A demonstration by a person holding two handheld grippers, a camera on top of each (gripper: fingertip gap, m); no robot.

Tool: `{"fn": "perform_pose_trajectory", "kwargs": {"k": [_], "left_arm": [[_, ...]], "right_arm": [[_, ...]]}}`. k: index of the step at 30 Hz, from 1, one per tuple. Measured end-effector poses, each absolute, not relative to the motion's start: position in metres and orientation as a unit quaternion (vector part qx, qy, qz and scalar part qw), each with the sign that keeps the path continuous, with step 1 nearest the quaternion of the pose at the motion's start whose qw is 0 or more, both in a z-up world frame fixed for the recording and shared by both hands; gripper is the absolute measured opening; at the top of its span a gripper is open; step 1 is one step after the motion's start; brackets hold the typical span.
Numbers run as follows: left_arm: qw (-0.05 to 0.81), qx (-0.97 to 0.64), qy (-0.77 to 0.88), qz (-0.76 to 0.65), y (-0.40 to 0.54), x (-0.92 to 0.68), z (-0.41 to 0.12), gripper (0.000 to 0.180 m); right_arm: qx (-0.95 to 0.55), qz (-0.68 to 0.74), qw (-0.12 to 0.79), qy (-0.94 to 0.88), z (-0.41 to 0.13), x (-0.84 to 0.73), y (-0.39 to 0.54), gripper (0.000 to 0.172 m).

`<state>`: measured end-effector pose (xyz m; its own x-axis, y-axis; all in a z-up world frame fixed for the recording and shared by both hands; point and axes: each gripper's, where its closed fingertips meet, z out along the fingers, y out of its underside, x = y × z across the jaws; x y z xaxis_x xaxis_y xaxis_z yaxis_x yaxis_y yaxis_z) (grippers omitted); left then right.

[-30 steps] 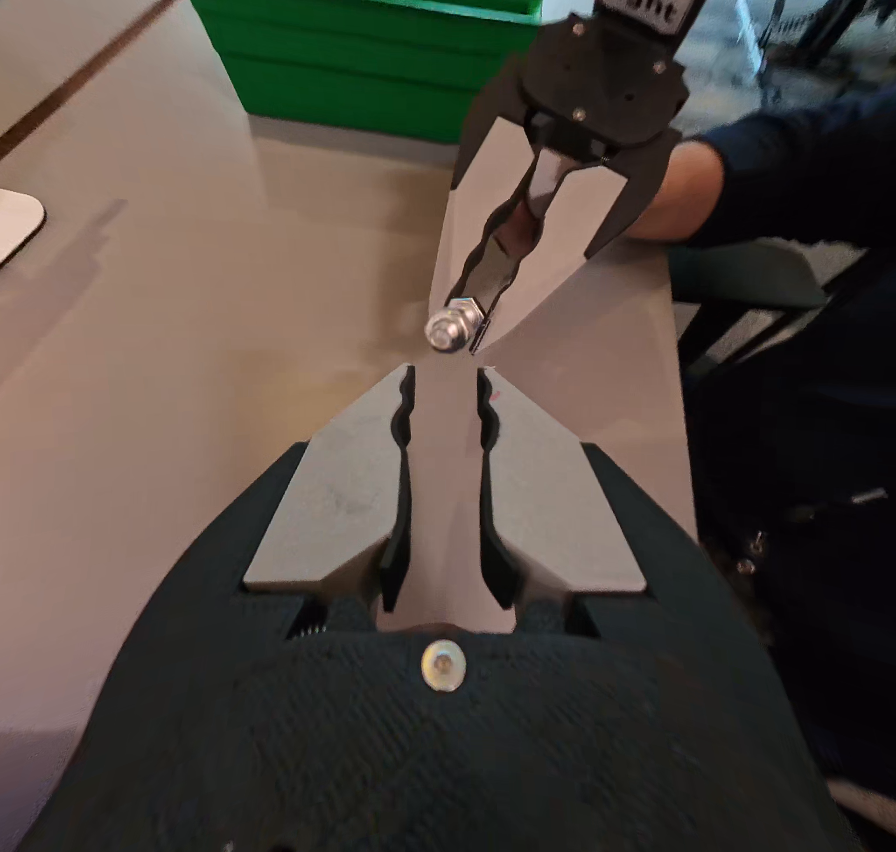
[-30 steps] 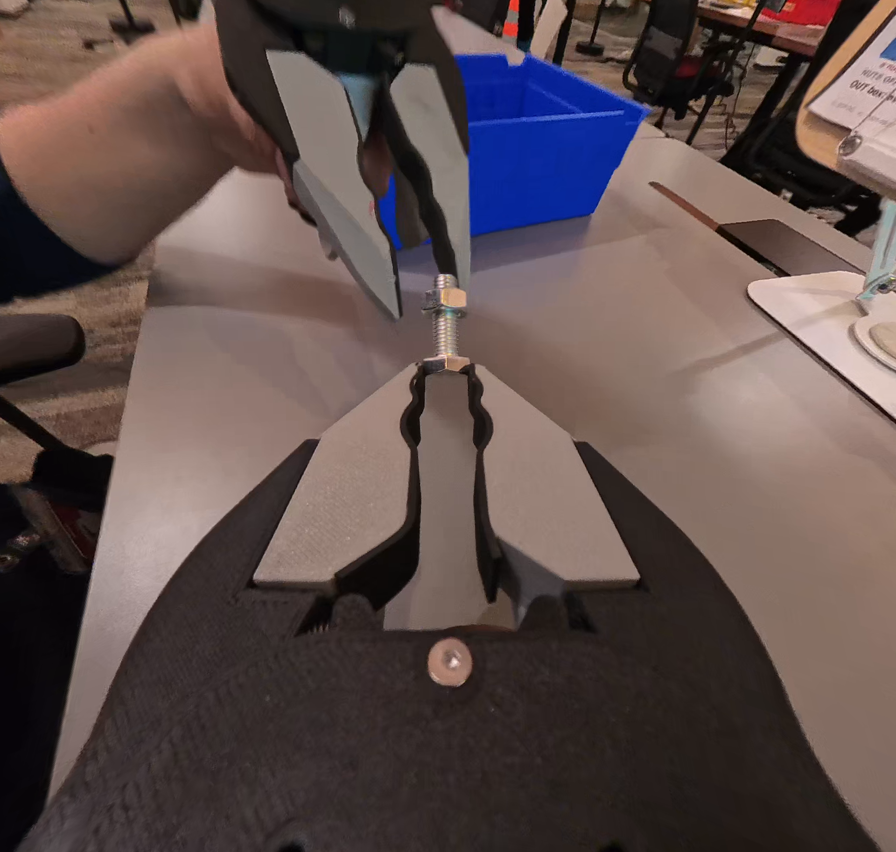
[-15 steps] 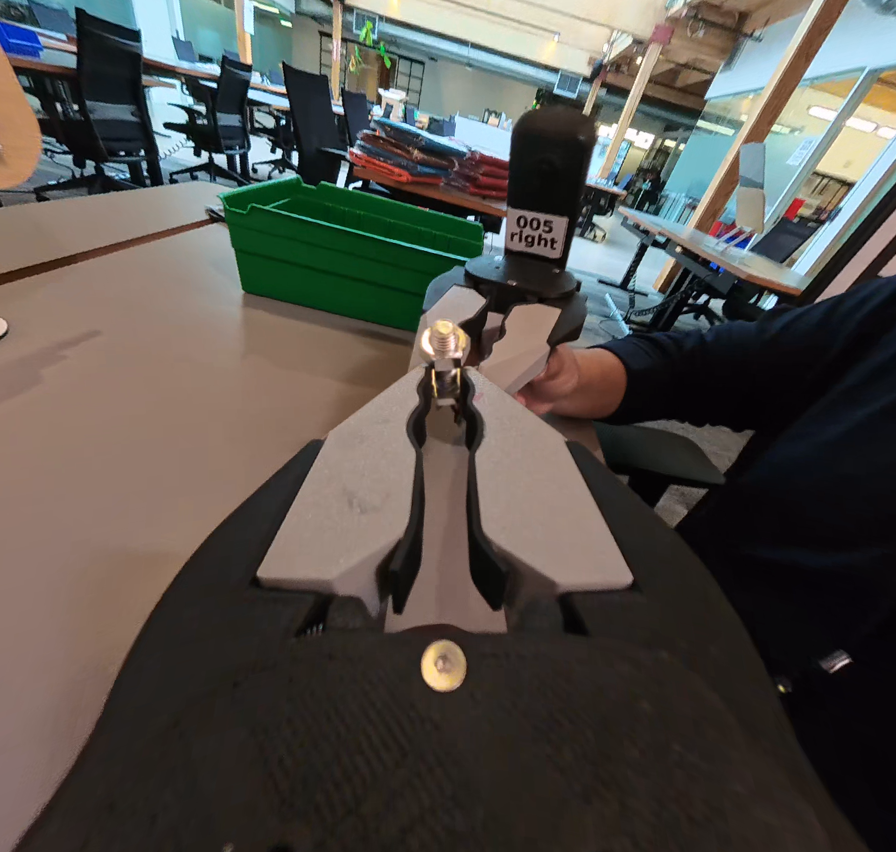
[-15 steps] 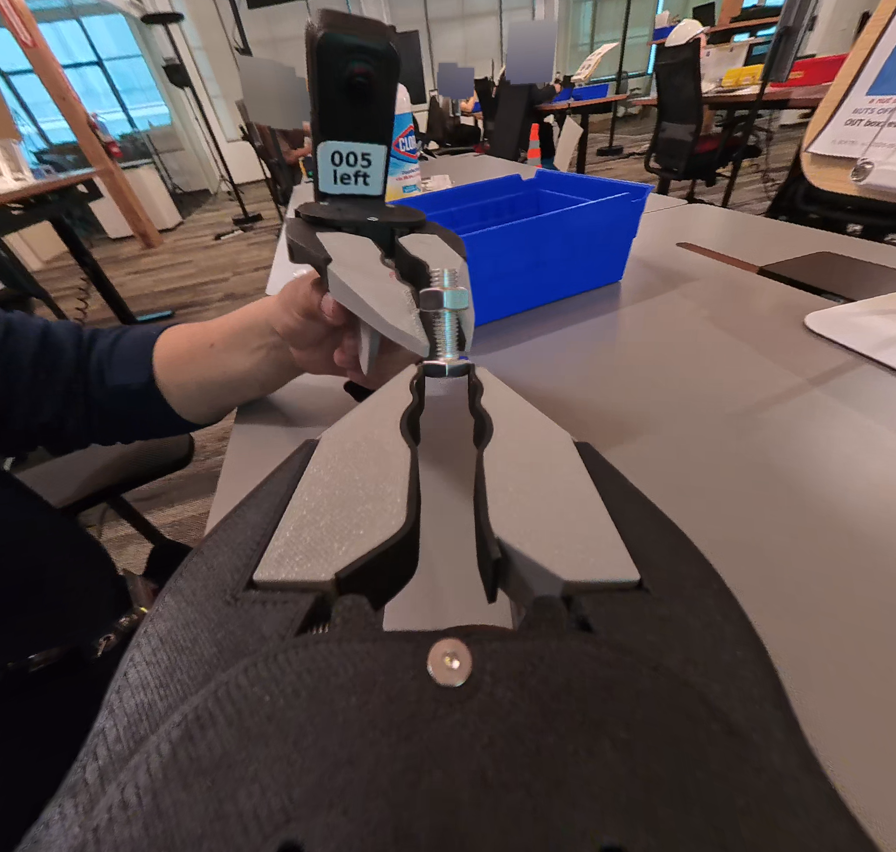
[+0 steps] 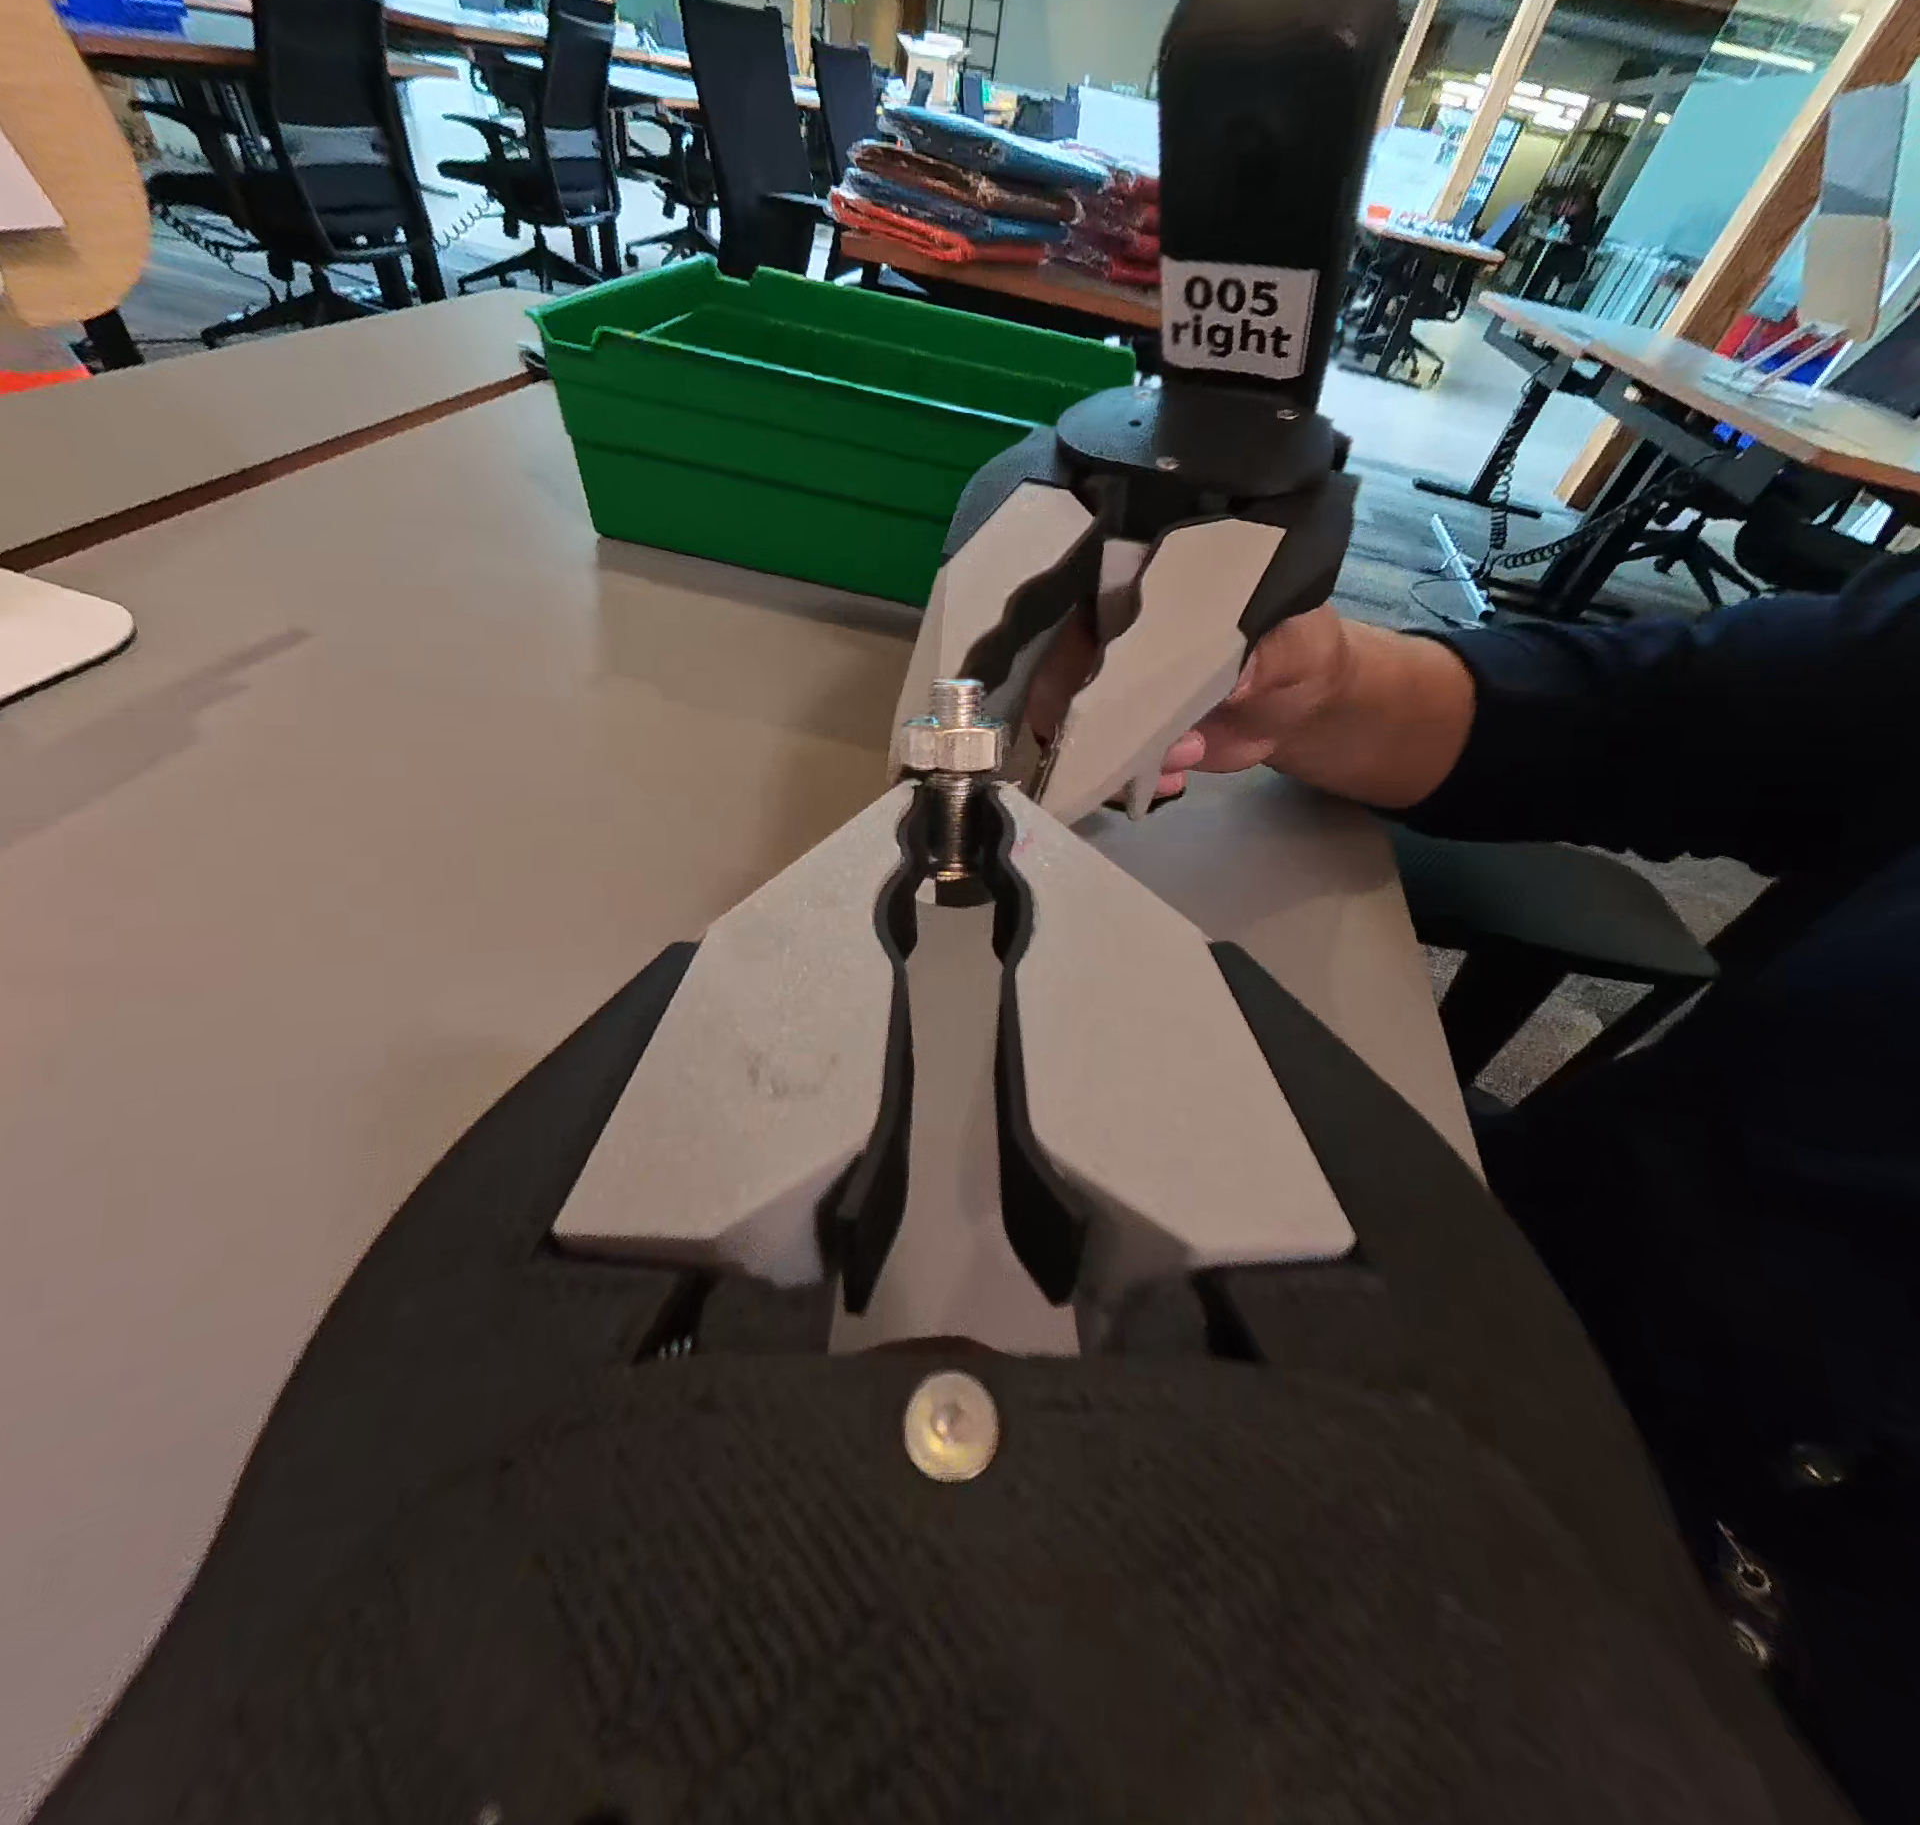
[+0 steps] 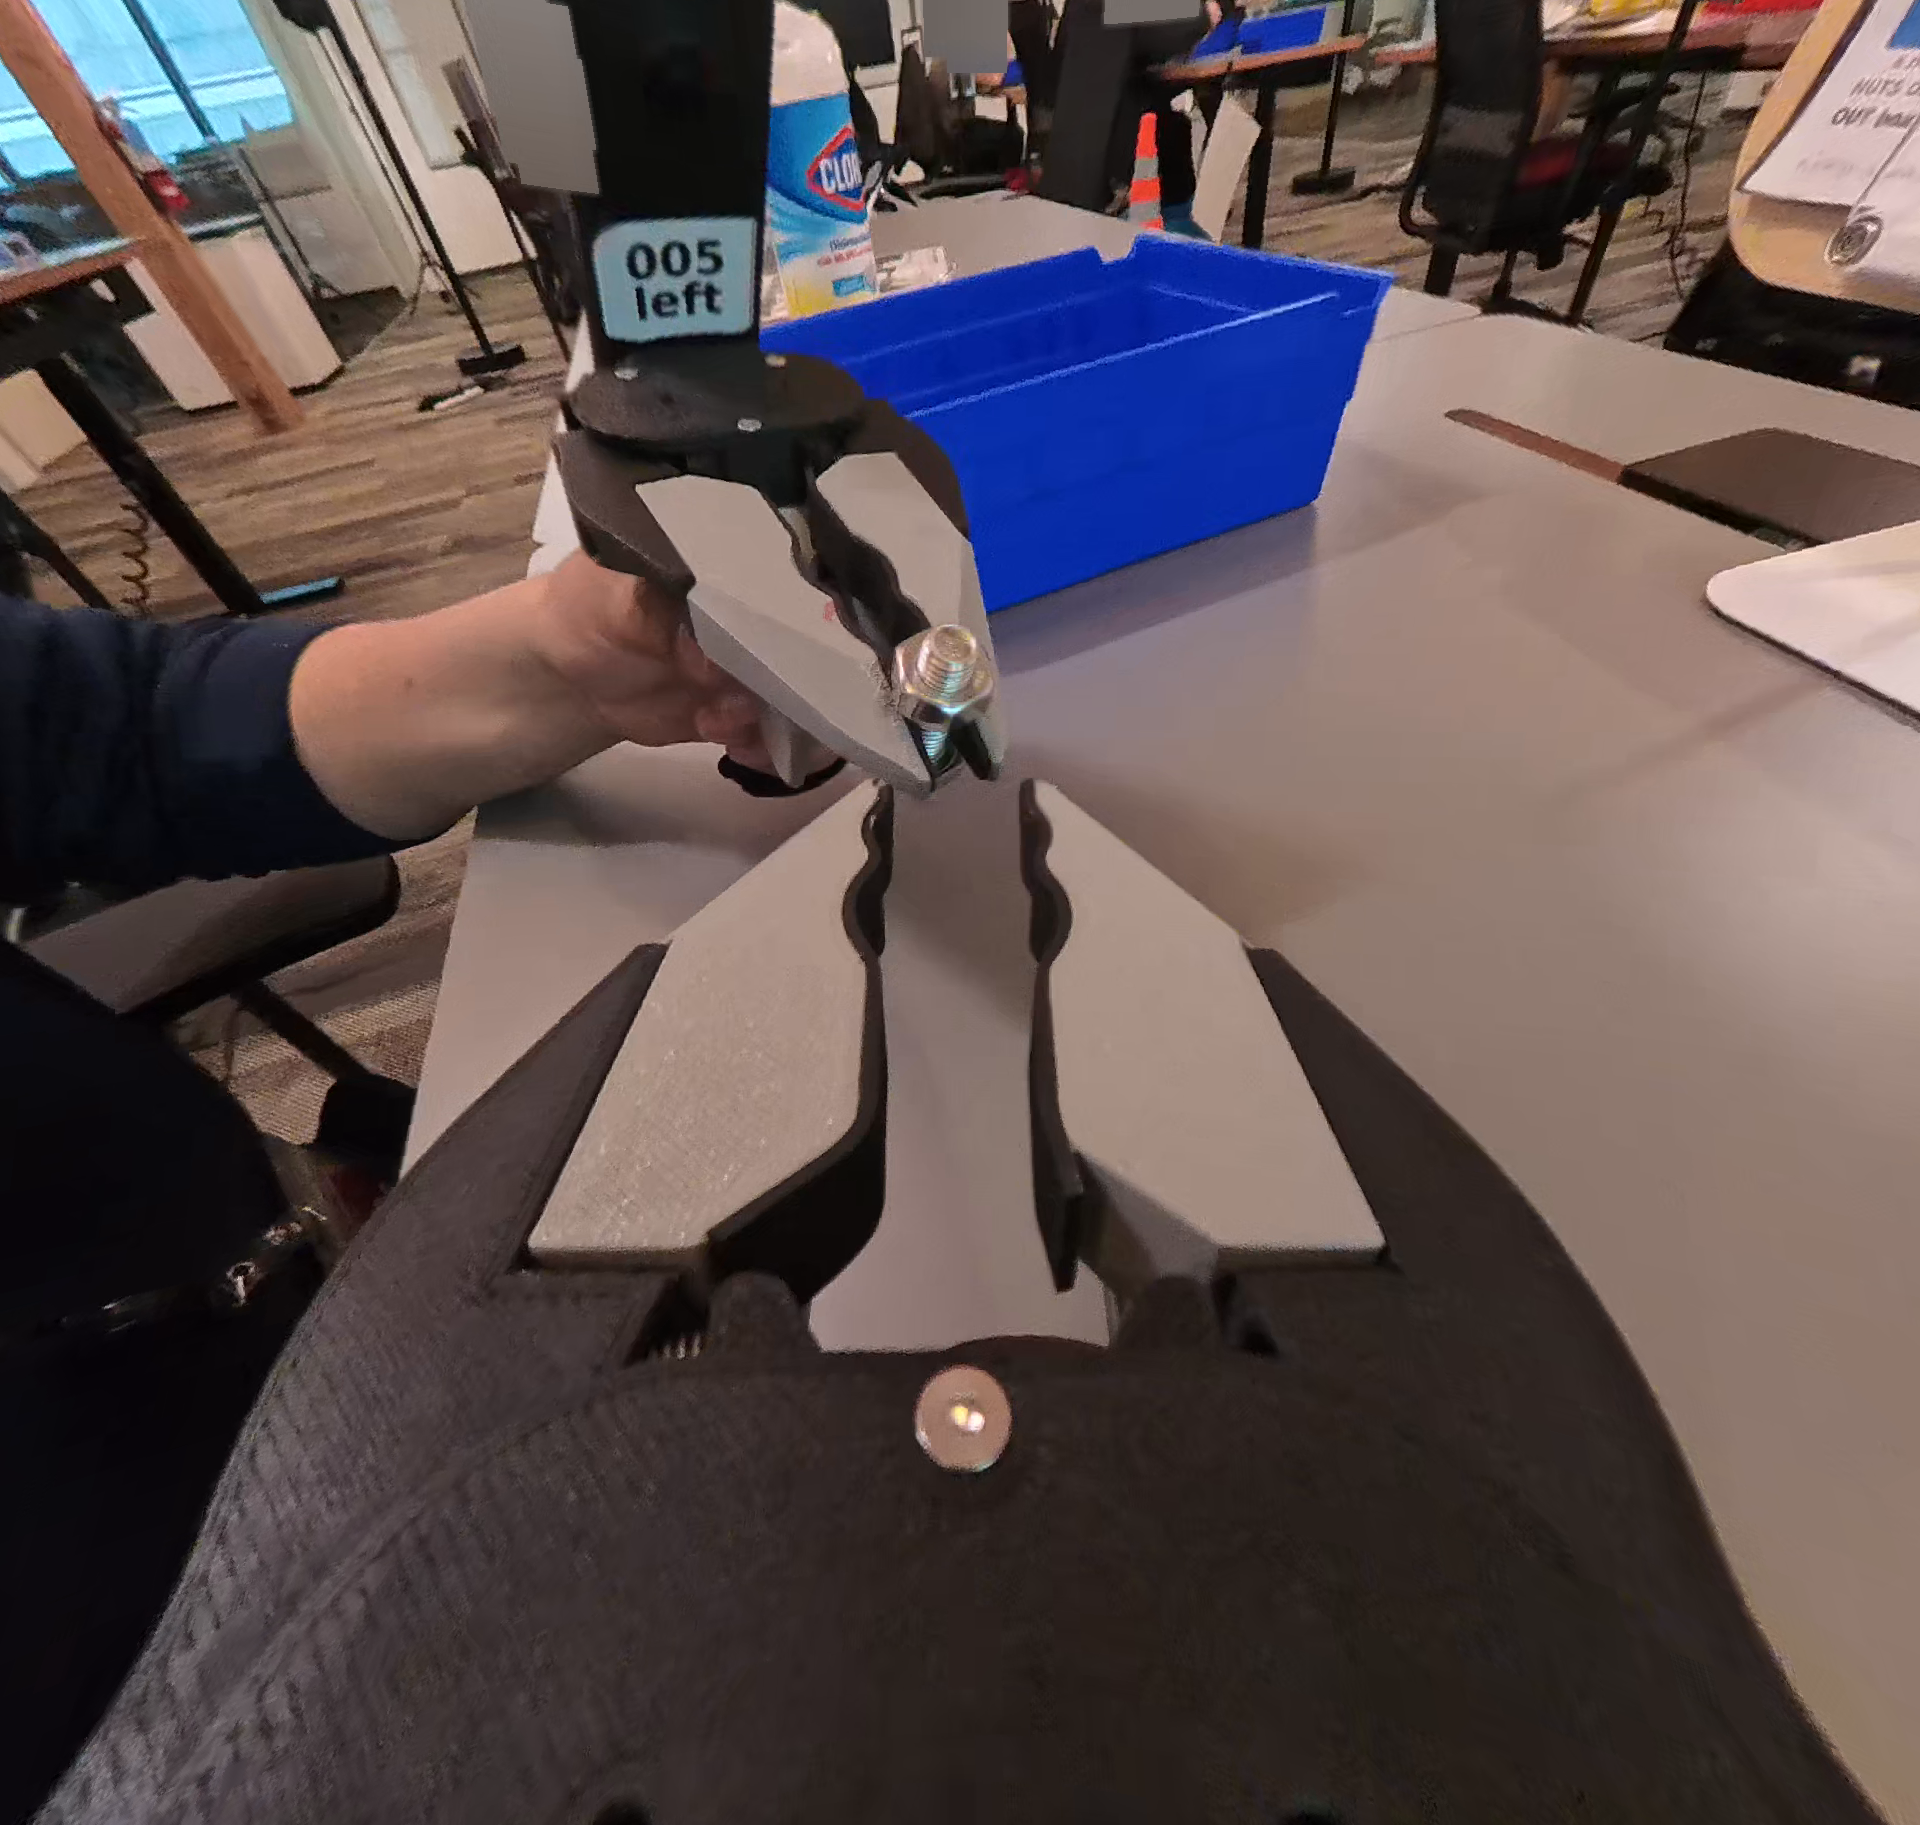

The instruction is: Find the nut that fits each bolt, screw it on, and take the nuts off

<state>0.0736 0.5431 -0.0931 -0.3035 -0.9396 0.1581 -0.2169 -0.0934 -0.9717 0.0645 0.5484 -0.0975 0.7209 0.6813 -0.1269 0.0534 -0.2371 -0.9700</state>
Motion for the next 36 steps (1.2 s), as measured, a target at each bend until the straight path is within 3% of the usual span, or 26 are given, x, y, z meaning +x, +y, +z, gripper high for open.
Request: {"fn": "perform_pose_trajectory", "kwargs": {"k": [6, 9, 12, 16, 27, 31, 36], "left_arm": [[0.325, -0.489, 0.593, -0.551, 0.541, 0.074, -0.097, 0.007], [0.328, -0.484, 0.592, -0.555, 0.54, 0.074, -0.095, 0.007], [0.316, -0.484, 0.582, -0.571, 0.539, 0.073, -0.093, 0.007], [0.314, -0.487, 0.594, -0.559, 0.537, 0.073, -0.098, 0.007], [0.297, -0.488, 0.594, -0.566, 0.534, 0.075, -0.101, 0.008], [0.304, -0.484, 0.604, -0.555, 0.534, 0.073, -0.104, 0.022], [0.298, -0.485, 0.606, -0.556, 0.533, 0.071, -0.105, 0.026]], "right_arm": [[-0.712, 0.333, 0.577, -0.222, -0.081, 0.063, 0.548, 0.028], [-0.715, 0.35, 0.565, -0.216, -0.085, 0.06, 0.549, 0.013], [-0.707, 0.371, 0.566, -0.207, -0.082, 0.058, 0.549, 0.013], [-0.702, 0.418, 0.547, -0.182, -0.081, 0.058, 0.55, 0.022], [-0.713, 0.346, 0.569, -0.221, -0.084, 0.057, 0.55, 0.015], [-0.72, 0.332, 0.567, -0.221, -0.088, 0.059, 0.551, 0.015], [-0.722, 0.328, 0.567, -0.224, -0.089, 0.058, 0.551, 0.015]]}}
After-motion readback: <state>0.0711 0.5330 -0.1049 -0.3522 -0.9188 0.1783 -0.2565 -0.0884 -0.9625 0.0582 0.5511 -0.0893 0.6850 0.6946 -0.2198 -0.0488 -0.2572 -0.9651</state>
